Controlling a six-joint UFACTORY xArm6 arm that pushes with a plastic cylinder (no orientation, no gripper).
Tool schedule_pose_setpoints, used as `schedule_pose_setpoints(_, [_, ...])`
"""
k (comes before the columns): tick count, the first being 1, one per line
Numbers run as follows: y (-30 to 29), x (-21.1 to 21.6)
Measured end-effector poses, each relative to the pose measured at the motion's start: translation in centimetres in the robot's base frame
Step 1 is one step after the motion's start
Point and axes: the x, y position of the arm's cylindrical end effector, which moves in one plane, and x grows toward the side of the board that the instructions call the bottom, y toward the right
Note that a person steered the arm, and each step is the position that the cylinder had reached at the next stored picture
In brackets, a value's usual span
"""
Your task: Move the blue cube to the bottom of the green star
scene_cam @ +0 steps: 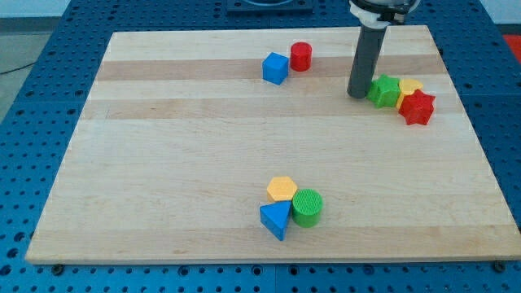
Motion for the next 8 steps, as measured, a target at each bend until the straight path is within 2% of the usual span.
schedule_pose_setpoints(1, [-1.2,-0.3])
schedule_pose_setpoints(2, [-4.3,2.4])
schedule_pose_setpoints(3, [-11.1,4.0])
schedule_pose_setpoints(4, [-18.8,1.1])
schedule_pose_setpoints(5, [-21.9,-4.3])
schedule_pose_setpoints(6, [-20.4,-7.3])
schedule_pose_setpoints(7, [-14.5,-7.3])
schedule_pose_setpoints(8, [-11.1,-4.8])
